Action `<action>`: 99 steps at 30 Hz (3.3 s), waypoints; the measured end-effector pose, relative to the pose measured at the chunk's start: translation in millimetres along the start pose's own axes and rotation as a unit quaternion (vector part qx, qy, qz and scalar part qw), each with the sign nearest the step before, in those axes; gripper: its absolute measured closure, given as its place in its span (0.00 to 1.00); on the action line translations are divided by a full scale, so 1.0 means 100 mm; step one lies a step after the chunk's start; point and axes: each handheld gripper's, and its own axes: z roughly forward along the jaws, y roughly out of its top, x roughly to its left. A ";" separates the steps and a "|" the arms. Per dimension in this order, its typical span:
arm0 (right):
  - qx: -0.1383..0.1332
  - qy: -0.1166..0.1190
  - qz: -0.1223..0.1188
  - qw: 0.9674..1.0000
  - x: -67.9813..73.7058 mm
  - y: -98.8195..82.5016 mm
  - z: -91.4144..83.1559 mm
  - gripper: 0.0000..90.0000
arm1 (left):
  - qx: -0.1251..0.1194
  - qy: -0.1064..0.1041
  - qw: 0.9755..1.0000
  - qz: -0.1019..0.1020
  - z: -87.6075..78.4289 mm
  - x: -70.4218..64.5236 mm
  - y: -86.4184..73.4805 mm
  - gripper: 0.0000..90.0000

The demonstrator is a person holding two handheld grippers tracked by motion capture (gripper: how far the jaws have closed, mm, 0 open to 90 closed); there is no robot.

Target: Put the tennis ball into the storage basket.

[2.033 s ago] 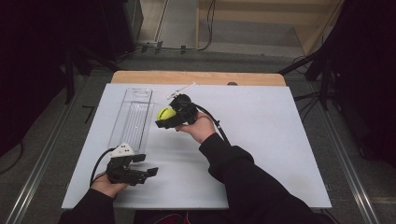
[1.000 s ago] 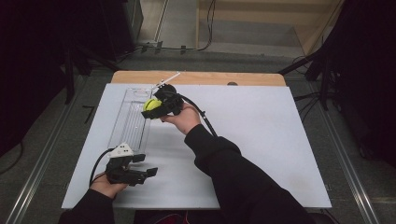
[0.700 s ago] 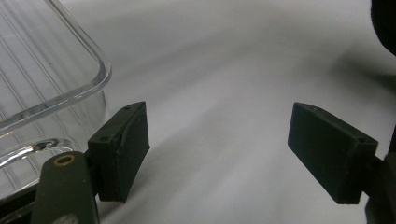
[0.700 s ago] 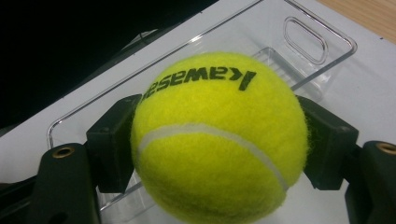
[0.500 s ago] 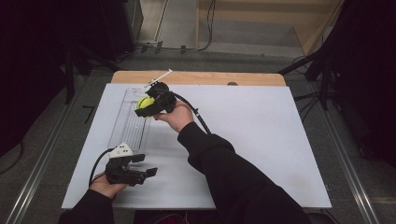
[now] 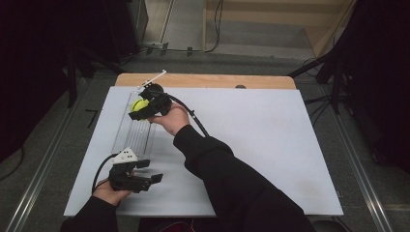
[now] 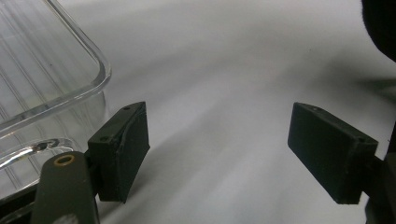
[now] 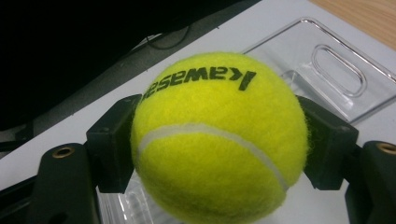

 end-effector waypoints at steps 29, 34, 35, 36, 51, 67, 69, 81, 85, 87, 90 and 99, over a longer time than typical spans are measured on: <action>0.009 0.010 0.003 1.000 0.04 0.01 0.32 0.25 | 0.002 0.000 1.000 0.001 0.00 -0.01 0.00 0.23; 0.004 0.012 -0.002 1.000 0.06 -0.03 0.36 0.25 | 0.002 -0.001 1.000 0.001 -0.01 -0.01 0.00 0.23; 0.002 0.012 0.000 1.000 0.06 -0.03 0.37 0.25 | 0.002 0.000 1.000 0.001 -0.01 -0.01 0.00 0.23; 0.002 0.010 0.005 1.000 0.05 -0.05 0.38 0.25 | 0.002 -0.001 1.000 0.001 -0.01 0.00 0.00 0.23; 0.026 0.013 0.009 1.000 0.02 -0.21 0.55 0.25 | 0.001 -0.002 1.000 0.000 -0.01 0.00 0.00 0.23; 0.005 0.022 -0.009 1.000 0.00 -0.18 0.35 0.13 | 0.002 -0.001 1.000 -0.001 -0.01 0.00 -0.01 0.23; 0.010 0.020 -0.009 1.000 -0.02 -0.21 0.32 0.13 | 0.002 0.000 1.000 0.000 -0.01 0.00 -0.01 0.23; 0.011 0.019 0.000 1.000 -0.12 -0.35 0.02 0.13 | 0.005 0.000 1.000 -0.002 0.00 -0.01 -0.01 0.23; 0.009 0.027 -0.003 1.000 -0.16 -0.39 -0.09 0.13 | 0.005 0.001 1.000 -0.002 0.00 -0.01 -0.01 0.23; 0.006 0.030 0.000 1.000 -0.18 -0.42 -0.13 0.13 | 0.004 0.001 1.000 -0.003 0.00 0.00 -0.01 0.23; 0.010 0.026 0.000 1.000 -0.20 -0.47 -0.21 0.13 | 0.004 0.002 1.000 -0.004 0.01 0.00 -0.01 0.23; 0.008 0.026 -0.001 1.000 -0.26 -0.58 -0.41 0.13 | 0.004 0.001 1.000 -0.004 0.01 -0.01 -0.01 0.23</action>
